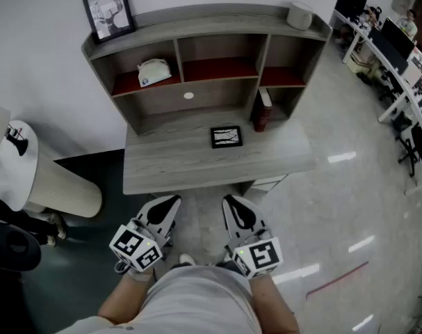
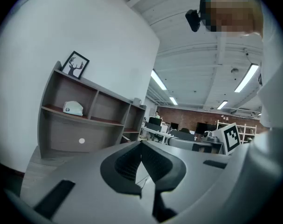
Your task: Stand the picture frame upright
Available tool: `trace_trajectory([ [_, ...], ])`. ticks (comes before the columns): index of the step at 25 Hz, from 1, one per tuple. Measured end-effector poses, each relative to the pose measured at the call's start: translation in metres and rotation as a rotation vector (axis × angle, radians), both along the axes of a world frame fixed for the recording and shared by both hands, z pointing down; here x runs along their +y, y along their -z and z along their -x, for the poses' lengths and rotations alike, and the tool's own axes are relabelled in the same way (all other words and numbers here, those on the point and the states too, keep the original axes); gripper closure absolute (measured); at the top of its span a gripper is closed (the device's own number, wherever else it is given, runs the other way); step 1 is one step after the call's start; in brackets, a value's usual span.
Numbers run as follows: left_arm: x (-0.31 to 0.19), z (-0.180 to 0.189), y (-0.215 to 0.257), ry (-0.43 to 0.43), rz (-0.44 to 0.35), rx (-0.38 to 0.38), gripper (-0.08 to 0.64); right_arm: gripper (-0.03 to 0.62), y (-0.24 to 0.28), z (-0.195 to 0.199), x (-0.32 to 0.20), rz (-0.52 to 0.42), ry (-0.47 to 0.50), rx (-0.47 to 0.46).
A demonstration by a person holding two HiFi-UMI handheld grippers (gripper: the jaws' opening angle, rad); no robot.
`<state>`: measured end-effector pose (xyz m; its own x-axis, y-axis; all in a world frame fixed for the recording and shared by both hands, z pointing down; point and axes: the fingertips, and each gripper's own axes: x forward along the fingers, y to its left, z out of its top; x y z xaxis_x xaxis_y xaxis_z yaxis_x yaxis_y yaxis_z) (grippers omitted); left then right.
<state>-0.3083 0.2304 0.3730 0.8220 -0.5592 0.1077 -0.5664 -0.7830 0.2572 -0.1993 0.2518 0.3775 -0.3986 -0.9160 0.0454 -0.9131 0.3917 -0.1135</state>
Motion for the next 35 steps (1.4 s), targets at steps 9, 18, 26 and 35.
trace_trajectory([
  [9, 0.003, -0.042, -0.006, 0.004, 0.014, -0.025, 0.545, 0.560, -0.004, -0.045, 0.002, 0.013, -0.005, -0.045],
  [18, 0.014, -0.107, -0.011, 0.022, 0.003, -0.066, 0.545, 0.560, -0.012, -0.117, 0.012, 0.024, -0.002, -0.087],
  [26, 0.023, -0.159, -0.020, 0.017, 0.011, -0.126, 0.545, 0.560, -0.021, -0.170, 0.020, 0.046, -0.020, -0.125],
  [35, 0.007, -0.190, -0.026, 0.008, 0.010, -0.146, 0.545, 0.560, -0.038, -0.202, 0.018, 0.082, -0.055, -0.139],
])
